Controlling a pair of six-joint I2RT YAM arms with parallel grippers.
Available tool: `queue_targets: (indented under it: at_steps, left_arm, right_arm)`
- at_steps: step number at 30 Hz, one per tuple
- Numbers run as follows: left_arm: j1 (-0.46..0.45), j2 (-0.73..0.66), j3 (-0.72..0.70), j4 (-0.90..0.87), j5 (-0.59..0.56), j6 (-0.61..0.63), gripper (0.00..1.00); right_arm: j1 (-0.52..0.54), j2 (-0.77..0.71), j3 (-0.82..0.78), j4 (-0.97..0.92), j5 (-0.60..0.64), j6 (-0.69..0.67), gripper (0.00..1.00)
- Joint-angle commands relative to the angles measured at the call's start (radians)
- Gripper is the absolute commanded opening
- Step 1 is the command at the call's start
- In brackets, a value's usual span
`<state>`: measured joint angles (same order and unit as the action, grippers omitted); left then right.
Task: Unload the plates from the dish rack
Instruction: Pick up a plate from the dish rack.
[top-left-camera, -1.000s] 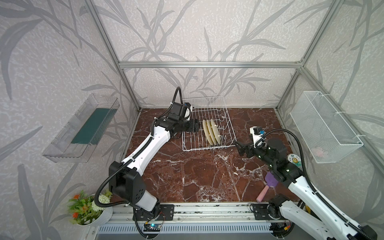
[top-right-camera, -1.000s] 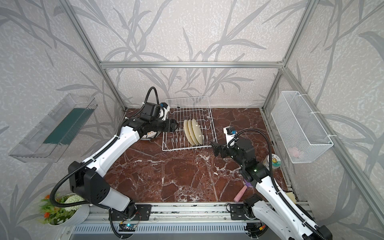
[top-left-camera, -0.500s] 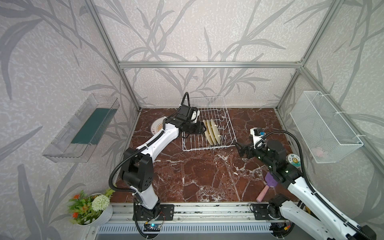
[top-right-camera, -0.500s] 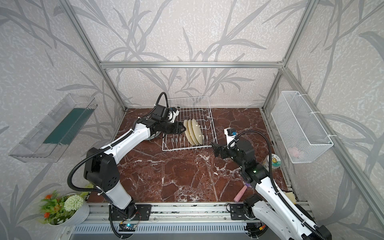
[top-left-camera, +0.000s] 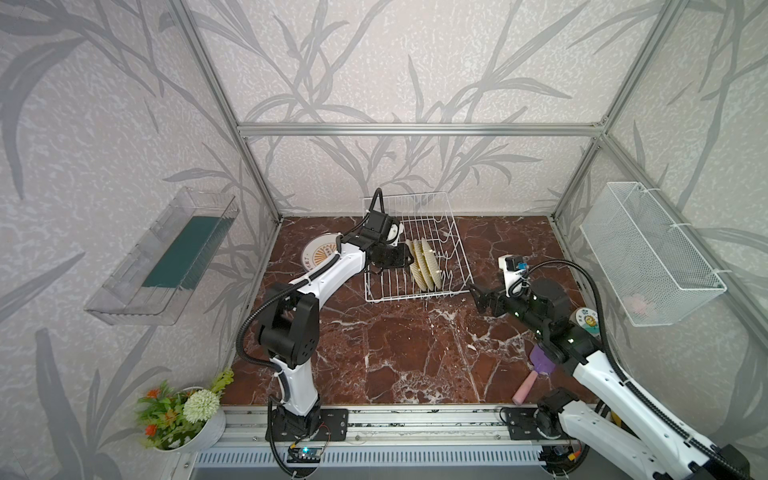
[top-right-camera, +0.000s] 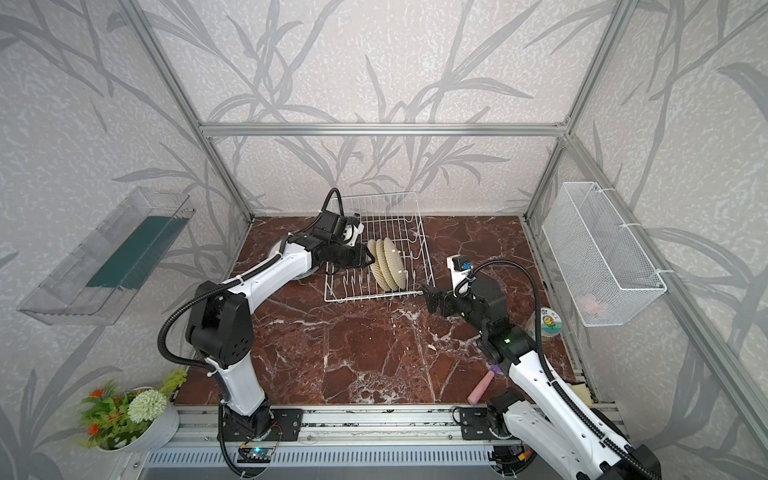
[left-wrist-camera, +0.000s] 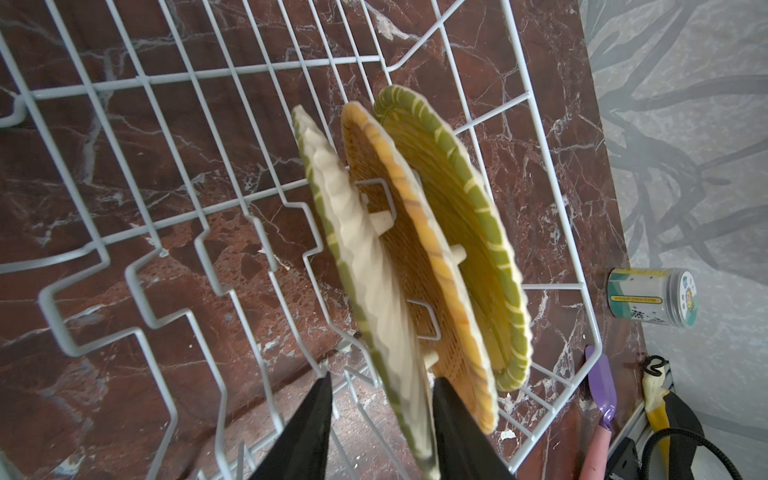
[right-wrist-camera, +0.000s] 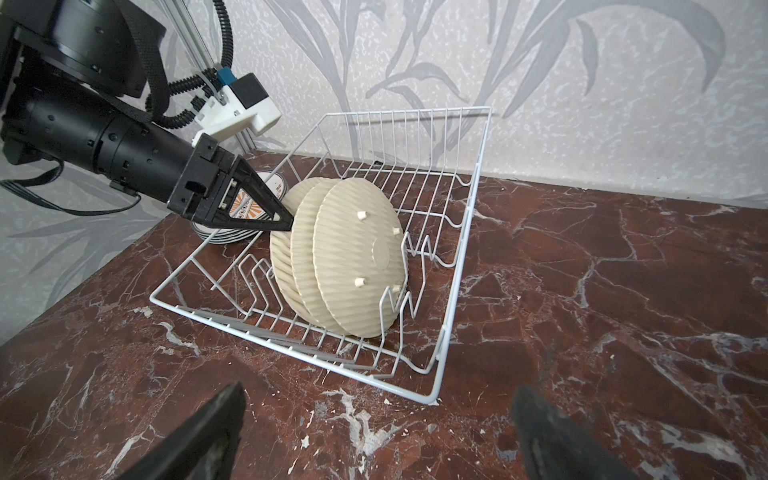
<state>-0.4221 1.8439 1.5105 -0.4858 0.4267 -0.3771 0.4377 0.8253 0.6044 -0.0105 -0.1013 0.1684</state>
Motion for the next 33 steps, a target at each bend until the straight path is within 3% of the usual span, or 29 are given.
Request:
queue_targets:
  at_steps: [1, 5, 14, 24, 33]
  left_arm:
    - [0.008, 0.026, 0.049, 0.007, 0.031, 0.006, 0.37]
    - [0.012, 0.07, 0.091, -0.017, 0.056, 0.018, 0.3]
    - [0.023, 0.148, 0.212, -0.163, 0.102, 0.141, 0.06]
    - [0.028, 0.173, 0.226, -0.179, 0.147, 0.119, 0.04]
    - [0.029, 0.117, 0.112, -0.064, 0.15, -0.066, 0.0]
  right_arm:
    - [0.004, 0.004, 0.015, 0.023, 0.014, -0.008, 0.99]
    - [0.004, 0.006, 0.015, 0.02, 0.015, -0.008, 0.99]
    - [0.004, 0.006, 0.018, 0.015, 0.019, -0.013, 0.99]
    - [0.004, 0.003, 0.029, 0.01, 0.021, -0.01, 0.99]
    - [0.004, -0.002, 0.026, 0.009, 0.021, -0.004, 0.99]
